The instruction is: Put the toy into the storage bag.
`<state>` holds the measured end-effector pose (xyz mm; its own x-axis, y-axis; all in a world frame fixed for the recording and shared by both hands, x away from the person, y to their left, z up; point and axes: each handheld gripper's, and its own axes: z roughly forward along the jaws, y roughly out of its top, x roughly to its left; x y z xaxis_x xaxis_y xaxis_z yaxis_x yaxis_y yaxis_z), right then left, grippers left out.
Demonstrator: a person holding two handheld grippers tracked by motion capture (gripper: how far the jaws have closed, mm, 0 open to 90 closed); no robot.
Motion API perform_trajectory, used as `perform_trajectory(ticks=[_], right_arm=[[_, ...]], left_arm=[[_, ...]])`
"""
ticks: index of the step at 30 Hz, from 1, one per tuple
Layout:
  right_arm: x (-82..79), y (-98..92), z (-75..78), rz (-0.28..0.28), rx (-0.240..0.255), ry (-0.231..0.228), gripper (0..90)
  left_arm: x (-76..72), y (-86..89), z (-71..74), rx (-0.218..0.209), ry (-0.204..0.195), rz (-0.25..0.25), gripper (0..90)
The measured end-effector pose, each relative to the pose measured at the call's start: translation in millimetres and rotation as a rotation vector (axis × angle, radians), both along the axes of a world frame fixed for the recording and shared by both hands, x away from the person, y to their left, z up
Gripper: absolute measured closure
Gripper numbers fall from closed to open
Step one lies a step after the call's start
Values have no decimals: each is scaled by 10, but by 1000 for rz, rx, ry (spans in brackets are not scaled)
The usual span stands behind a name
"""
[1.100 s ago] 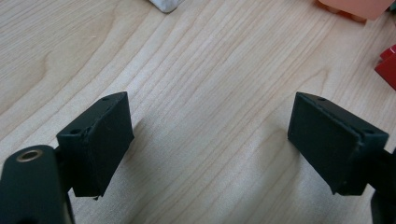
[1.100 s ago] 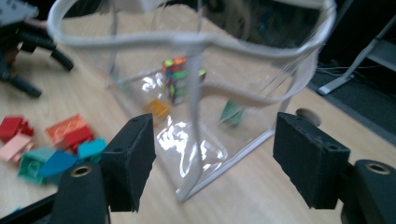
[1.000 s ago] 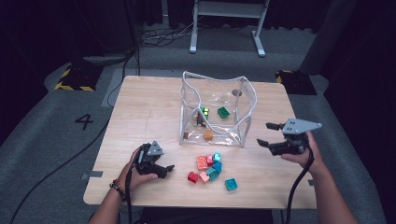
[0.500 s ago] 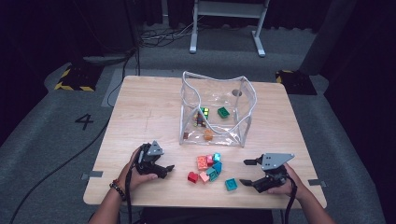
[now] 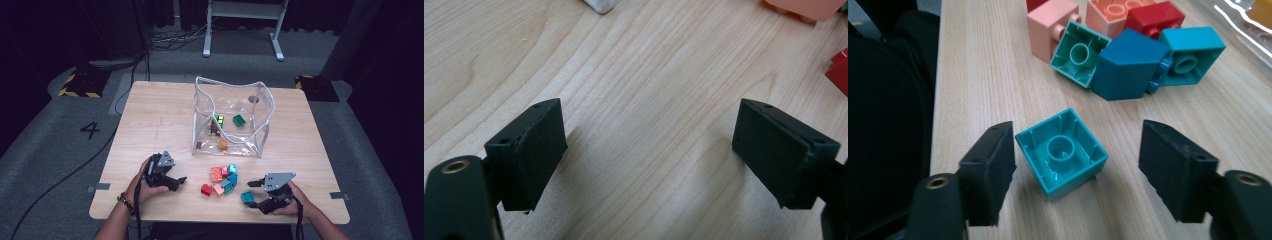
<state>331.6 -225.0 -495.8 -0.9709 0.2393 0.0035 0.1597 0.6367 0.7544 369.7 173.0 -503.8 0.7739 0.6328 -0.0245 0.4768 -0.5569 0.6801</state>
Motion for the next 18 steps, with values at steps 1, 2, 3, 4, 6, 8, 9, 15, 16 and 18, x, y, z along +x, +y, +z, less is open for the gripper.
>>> perform_trajectory(ticks=[1, 2, 3, 4, 6, 8, 9, 15, 16, 18], right_arm=[[2, 15, -14, 10, -2, -12, 410], [-12, 26, -13, 0, -4, -4, 433], [-12, 26, -13, 0, -4, -4, 433], [-24, 47, -20, -7, -7, -6, 534], [-35, 56, -25, -7, -19, -14, 583], [-10, 53, -35, 1, -12, -34, 585], [-5, 47, -35, -9, -7, -34, 586], [61, -44, -17, -76, 21, -36, 587], [84, -70, -7, -84, 17, -51, 587], [113, -134, 25, -119, 28, -56, 587]], left_arm=[[0, 0, 0, 0, 0, 0, 142], [0, 0, 0, 0, 0, 0, 142], [0, 0, 0, 0, 0, 0, 142], [0, -1, -1, -1, 1, 0, 142], [-1, -1, -1, -1, 1, 0, 142], [0, 0, 1, 1, -1, 0, 142], [1, 1, 1, 2, 0, -2, 142], [0, 0, 0, 0, 0, 0, 142], [0, -1, -1, -1, 1, 0, 142], [1, 0, 0, 0, -1, 0, 142]])
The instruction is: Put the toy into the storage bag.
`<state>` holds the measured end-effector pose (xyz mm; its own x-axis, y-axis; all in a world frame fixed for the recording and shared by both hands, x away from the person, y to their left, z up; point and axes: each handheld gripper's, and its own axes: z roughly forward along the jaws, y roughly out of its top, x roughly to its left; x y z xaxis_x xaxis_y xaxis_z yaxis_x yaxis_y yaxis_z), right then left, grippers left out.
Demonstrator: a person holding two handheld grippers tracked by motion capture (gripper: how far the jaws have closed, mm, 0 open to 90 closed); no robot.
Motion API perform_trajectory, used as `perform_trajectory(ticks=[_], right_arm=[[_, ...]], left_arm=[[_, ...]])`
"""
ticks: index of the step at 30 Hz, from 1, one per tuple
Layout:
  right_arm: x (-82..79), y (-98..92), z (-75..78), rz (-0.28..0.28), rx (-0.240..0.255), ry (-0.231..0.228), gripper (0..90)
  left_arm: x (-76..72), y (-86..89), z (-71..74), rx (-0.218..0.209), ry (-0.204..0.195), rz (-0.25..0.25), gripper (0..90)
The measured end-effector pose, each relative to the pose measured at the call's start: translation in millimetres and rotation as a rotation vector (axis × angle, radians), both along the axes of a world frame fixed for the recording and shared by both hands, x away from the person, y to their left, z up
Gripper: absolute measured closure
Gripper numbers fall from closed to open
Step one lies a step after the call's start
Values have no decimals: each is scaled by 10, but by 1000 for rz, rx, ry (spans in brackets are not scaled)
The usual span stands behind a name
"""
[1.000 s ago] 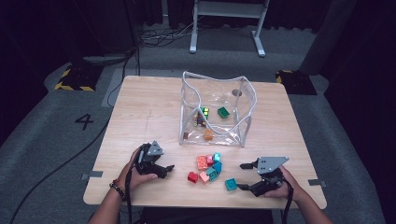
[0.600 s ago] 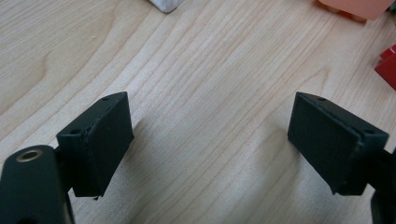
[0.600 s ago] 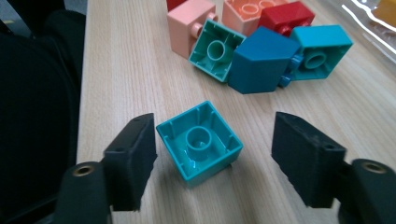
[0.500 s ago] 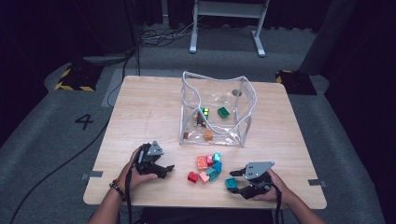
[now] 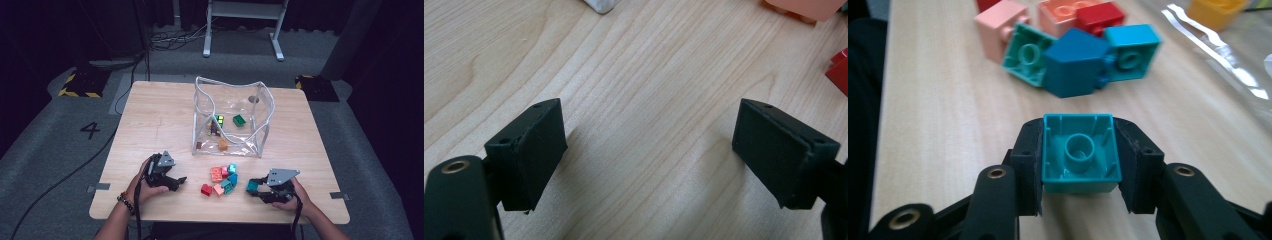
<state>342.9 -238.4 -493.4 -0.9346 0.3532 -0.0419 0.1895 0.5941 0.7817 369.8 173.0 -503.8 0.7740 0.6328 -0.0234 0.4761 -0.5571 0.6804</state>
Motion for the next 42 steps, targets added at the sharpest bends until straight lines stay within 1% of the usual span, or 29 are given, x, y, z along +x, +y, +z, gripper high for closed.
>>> perform_trajectory(ticks=[4, 7, 8, 12, 13, 14, 15, 16, 17, 18, 19, 21, 23, 25, 26, 27, 28, 30, 31, 32, 33, 35, 36, 39, 41, 42], right_arm=[[74, -126, 49, -62, 25, -12, 587], [131, -233, 95, -120, 45, -23, 587], [151, -268, 105, -148, 56, -33, 587], [228, -418, 156, -217, 92, -43, 587], [246, -450, 172, -241, 92, -51, 587], [270, -490, 193, -258, 102, -61, 587], [286, -521, 214, -270, 114, -58, 587], [310, -562, 241, -285, 129, -72, 587], [339, -608, 277, -313, 139, -87, 587], [369, -647, 304, -338, 150, -91, 587], [389, -671, 322, -350, 163, -87, 587], [449, -734, 361, -385, 178, -93, 587], [517, -795, 403, -419, 188, -101, 587], [570, -841, 441, -448, 187, -106, 587], [570, -841, 441, -448, 187, -106, 587], [632, -895, 500, -492, 180, -111, 587], [663, -914, 525, -508, 178, -120, 587], [683, -921, 547, -519, 179, -119, 587], [718, -938, 573, -530, 172, -130, 587], [811, -967, 622, -549, 171, -136, 587], [848, -965, 643, -562, 181, -128, 587], [929, -973, 689, -564, 170, -130, 587], [960, -973, 706, -562, 163, -143, 587], [1054, -971, 814, -561, 182, -133, 587], [1115, -976, 905, -573, 187, -146, 587], [1154, -985, 970, -571, 195, -145, 587]], left_arm=[[-1, -1, 0, -1, 1, 0, 141], [-1, 0, 0, 0, 1, 0, 142], [-1, 0, 0, -1, 1, 0, 142], [-1, -1, 0, -1, 1, 0, 142], [-1, -1, 0, 0, 1, 0, 142], [-1, -1, 0, -1, 1, 1, 142], [-1, -1, 0, -1, 1, 1, 142], [-1, -1, 0, -1, 1, 1, 142], [-1, -1, 0, -1, 1, 0, 142], [-1, -1, 0, -1, 1, 0, 142], [-1, -1, 0, -1, 1, 0, 142], [-1, -1, 0, -1, 1, 1, 142], [-1, -1, 0, 0, 1, 1, 141], [-1, -1, 0, -1, 1, 0, 142], [-1, -1, 0, -1, 1, 0, 142], [-1, -1, -1, -1, 1, 1, 141], [-1, -1, 0, -1, 1, 1, 142], [-1, -1, 0, -1, 1, 0, 141], [-1, -1, 0, 0, 1, 0, 141], [-1, -1, 0, 0, 1, 0, 141], [-1, -1, 0, -1, 1, 0, 141], [0, 0, 0, 0, 1, 0, 142], [0, 0, 0, -1, 1, 0, 142], [0, 0, 0, -1, 1, 0, 141], [0, 0, 0, -1, 1, 0, 141], [1, 1, 1, 1, 1, -2, 141]])
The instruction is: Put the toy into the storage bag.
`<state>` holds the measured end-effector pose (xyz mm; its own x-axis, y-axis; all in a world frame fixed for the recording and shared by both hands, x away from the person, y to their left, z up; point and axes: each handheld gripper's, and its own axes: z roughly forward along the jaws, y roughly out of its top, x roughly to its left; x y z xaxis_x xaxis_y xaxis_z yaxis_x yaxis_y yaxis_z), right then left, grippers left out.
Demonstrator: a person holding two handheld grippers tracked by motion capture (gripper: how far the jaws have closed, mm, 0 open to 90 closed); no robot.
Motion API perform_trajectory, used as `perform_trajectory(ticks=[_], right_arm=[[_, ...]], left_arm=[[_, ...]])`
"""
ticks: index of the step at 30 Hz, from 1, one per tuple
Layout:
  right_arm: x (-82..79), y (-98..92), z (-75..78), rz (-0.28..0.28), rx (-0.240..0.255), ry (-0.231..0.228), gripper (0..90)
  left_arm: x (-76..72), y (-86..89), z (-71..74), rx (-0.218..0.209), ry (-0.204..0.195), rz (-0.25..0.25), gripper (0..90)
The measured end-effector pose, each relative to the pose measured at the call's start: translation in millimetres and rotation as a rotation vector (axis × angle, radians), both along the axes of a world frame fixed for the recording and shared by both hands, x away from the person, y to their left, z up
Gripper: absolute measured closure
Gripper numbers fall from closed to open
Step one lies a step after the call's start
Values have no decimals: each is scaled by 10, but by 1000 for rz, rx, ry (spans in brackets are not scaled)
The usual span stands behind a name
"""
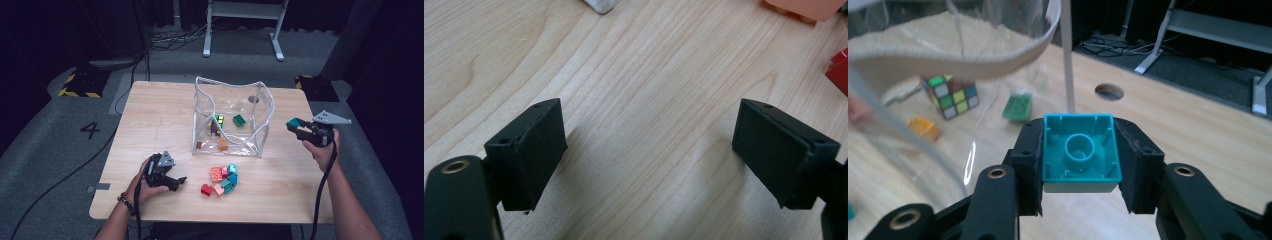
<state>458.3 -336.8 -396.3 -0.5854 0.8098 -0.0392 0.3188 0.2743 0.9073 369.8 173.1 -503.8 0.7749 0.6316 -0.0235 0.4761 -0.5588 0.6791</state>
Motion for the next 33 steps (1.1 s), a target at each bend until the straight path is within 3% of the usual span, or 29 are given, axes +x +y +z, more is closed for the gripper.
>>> perform_trajectory(ticks=[8, 16, 25, 33], right_arm=[[193, 8, 471, 8, -8, -57, 587], [373, 131, 761, 33, 2, -60, 587], [555, 388, 926, 98, 9, -54, 587], [636, 701, 991, 159, -26, -51, 587]], left_arm=[[0, 0, 0, 0, 0, 0, 141], [0, 0, 0, 0, -1, 0, 141], [0, 0, 0, 0, -1, 0, 141], [-1, -1, -1, -2, 0, 2, 141]])
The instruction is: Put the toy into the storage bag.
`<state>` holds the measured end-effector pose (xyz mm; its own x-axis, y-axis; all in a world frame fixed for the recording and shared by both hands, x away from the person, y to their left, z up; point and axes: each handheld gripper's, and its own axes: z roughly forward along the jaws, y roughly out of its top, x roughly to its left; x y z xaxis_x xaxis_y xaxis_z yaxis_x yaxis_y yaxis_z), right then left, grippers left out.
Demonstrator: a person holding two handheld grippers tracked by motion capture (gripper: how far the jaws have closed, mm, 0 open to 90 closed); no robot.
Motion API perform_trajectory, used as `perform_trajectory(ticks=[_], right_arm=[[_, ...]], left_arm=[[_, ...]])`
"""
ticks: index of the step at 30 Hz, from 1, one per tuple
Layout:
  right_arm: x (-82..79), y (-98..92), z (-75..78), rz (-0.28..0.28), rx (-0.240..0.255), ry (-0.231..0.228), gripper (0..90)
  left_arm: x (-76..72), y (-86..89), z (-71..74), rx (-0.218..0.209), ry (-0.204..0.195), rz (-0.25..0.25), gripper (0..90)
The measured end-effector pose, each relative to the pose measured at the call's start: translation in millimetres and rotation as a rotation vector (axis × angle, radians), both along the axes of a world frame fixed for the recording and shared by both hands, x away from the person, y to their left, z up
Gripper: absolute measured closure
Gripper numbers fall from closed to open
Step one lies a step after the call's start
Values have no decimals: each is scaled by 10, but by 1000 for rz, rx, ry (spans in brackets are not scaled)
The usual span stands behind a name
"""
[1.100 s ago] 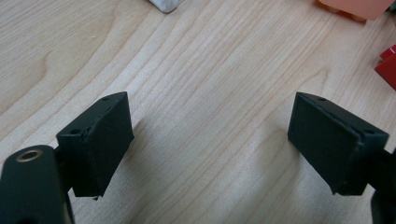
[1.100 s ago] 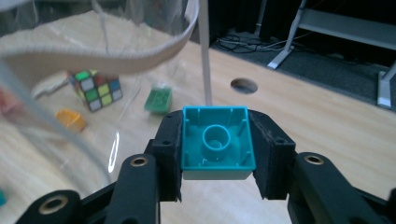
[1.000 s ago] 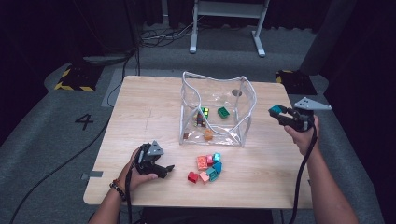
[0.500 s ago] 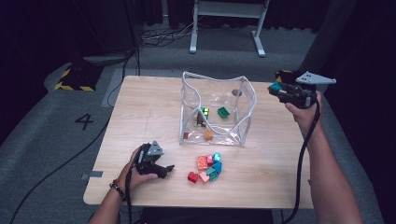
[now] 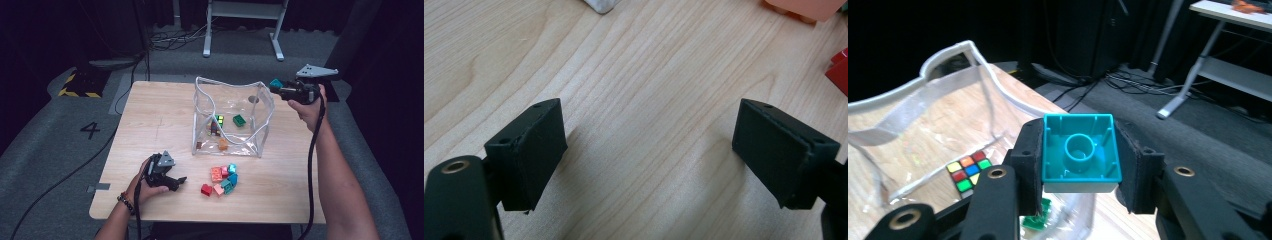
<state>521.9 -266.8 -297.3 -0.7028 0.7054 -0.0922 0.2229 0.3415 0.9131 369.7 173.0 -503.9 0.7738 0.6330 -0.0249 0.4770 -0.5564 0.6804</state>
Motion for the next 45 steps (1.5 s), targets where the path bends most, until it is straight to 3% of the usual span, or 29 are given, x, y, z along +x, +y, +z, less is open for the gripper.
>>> perform_trajectory(ticks=[8, 13, 22, 27, 28, 29, 38, 39, 42, 45], right_arm=[[19, 327, 6, 126, -59, 17, 587], [69, 502, -35, 166, -148, 49, 587], [123, 761, -44, 235, -207, 68, 586], [159, 957, -129, 251, -309, 101, 586], [159, 957, -129, 251, -309, 101, 586], [167, 996, -162, 250, -346, 121, 586], [263, 957, -248, 233, -454, 187, 586], [278, 928, -268, 218, -489, 193, 586], [289, 897, -283, 216, -510, 216, 586], [303, 830, -311, 210, -569, 256, 586]], left_arm=[[0, 0, 0, 0, 0, 0, 141], [2, 2, 2, 4, 0, -3, 141], [2, 3, 2, 5, -1, -3, 141], [1, 3, 1, 4, 0, -3, 141], [1, 3, 1, 4, 0, -3, 141], [2, 3, 1, 4, 0, -3, 141], [0, 0, 0, 0, 0, 0, 141], [1, 1, 1, 2, 0, -2, 141], [0, 0, 0, 0, 0, 0, 141], [0, 0, 0, 0, 0, 0, 141]])
